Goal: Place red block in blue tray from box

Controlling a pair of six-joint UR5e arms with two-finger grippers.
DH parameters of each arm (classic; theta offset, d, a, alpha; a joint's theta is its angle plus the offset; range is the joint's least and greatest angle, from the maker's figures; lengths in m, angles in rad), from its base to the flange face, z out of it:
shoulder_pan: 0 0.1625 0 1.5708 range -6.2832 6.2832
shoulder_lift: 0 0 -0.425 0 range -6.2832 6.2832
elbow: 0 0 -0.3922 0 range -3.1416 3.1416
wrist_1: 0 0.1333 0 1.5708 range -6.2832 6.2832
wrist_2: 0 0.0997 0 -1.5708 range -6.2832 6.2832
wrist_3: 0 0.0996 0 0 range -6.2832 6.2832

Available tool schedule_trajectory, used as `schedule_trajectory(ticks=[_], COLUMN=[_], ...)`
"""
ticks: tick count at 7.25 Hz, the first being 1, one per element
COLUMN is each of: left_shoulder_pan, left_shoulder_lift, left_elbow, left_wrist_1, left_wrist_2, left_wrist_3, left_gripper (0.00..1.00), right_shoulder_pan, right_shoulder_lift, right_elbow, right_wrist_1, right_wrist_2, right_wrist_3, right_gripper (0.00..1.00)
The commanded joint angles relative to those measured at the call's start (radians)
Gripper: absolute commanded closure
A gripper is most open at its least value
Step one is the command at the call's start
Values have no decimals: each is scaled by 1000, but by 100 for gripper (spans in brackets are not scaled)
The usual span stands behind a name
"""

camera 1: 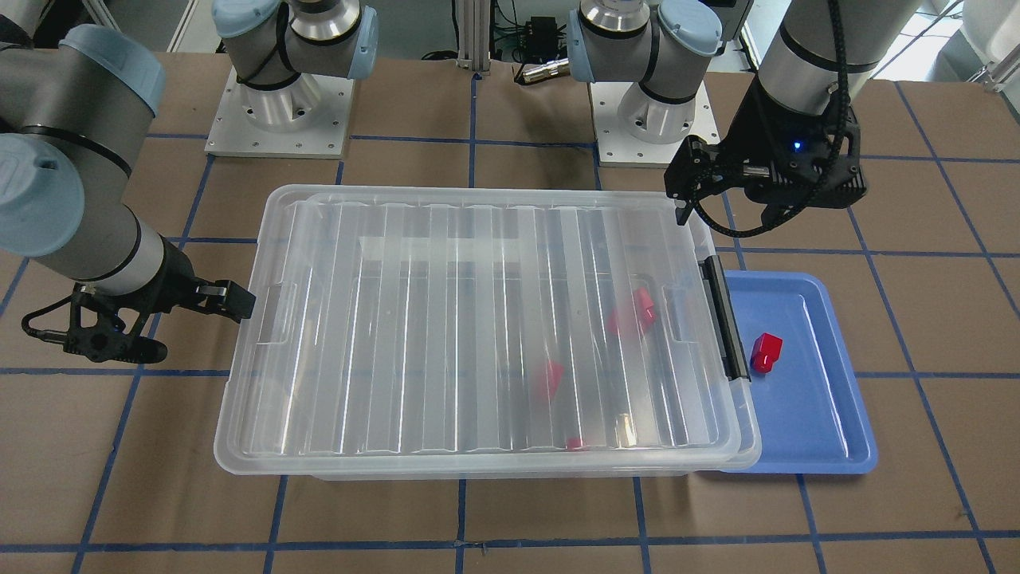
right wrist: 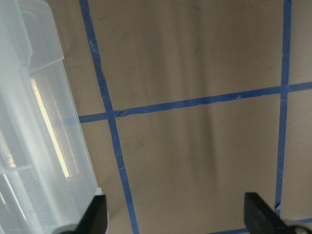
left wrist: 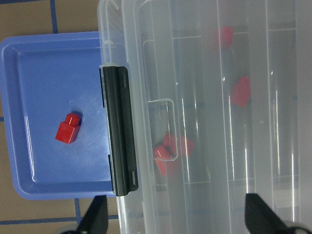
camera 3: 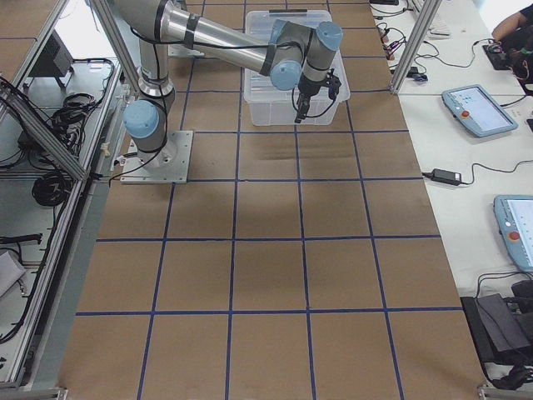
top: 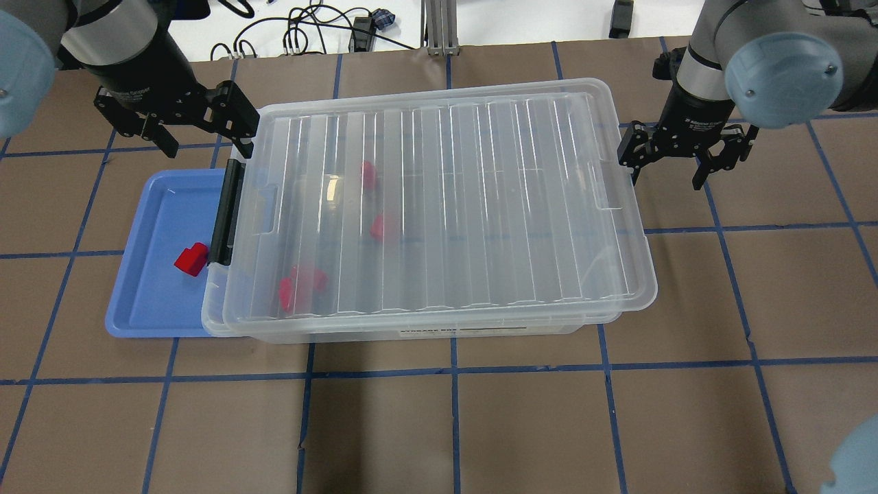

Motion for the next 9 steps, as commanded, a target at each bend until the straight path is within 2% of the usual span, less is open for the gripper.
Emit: schedule_trajectory(ticks=[1,3,4,6,7,9], left_shoulder_pan=[0,0,0,0,0,0], left_shoulder_lift=[3,4,4,4,4,4], left_elbow=[0,0,-1,0,0,0], left_wrist_1=[0,-2,-2,0,0,0], left_wrist_2=[-2,-2,0,0,0,0], left_wrist_3=[0,0,0,0,0,0], left_gripper=[0,0,0,0,0,0], right_shoulder_pan=[1,-8,-6,1,15,75], right_shoulder_lift=[-2,-55,-114,-178,-196,-225], right_elbow=[-19,-78,-96,-70,-69,-69], right_wrist_1=[0,5,6,17,96,129], right_wrist_2=[-14,-22,-22,-16,-7,-5], right_wrist_3=[0,-17,-17,-2,0,0], right_gripper=[0,0,0,0,0,0])
